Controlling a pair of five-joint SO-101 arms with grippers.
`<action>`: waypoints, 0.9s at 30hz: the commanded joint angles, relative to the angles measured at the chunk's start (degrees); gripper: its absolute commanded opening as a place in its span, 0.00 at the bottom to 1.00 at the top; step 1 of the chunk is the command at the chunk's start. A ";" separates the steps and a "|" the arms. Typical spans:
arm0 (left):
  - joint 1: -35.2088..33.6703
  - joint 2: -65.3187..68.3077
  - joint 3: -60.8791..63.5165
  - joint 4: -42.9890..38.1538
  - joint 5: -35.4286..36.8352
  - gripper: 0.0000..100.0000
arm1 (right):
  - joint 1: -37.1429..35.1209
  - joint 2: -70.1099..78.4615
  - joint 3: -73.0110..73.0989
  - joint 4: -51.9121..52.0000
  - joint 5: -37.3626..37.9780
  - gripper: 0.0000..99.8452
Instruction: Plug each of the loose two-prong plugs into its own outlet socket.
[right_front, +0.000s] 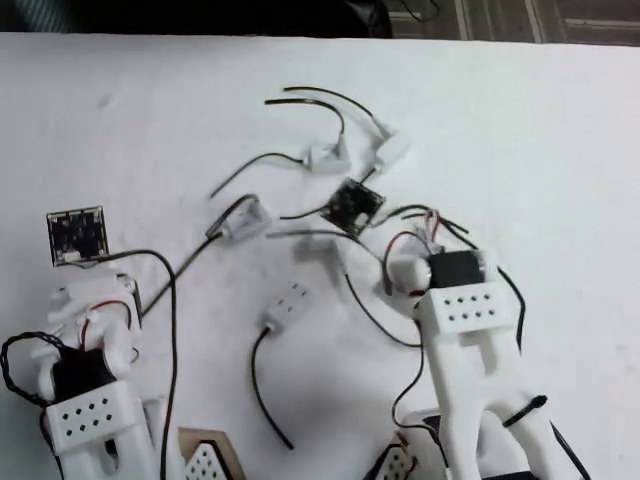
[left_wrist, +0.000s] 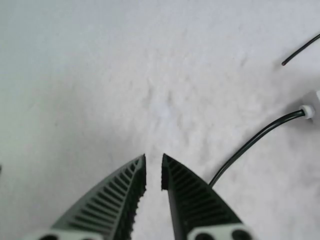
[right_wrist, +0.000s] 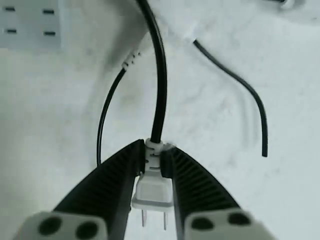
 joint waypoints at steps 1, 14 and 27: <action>-0.13 -0.57 -0.26 -0.97 -0.35 0.08 | -2.86 1.80 -0.70 -6.02 -6.07 0.02; -0.13 -0.57 -0.26 -0.97 -0.35 0.08 | -6.46 21.67 -7.12 -8.48 -13.19 0.18; -0.13 -0.57 -0.26 -0.97 -0.35 0.08 | -6.55 22.29 -13.36 6.55 -4.04 0.19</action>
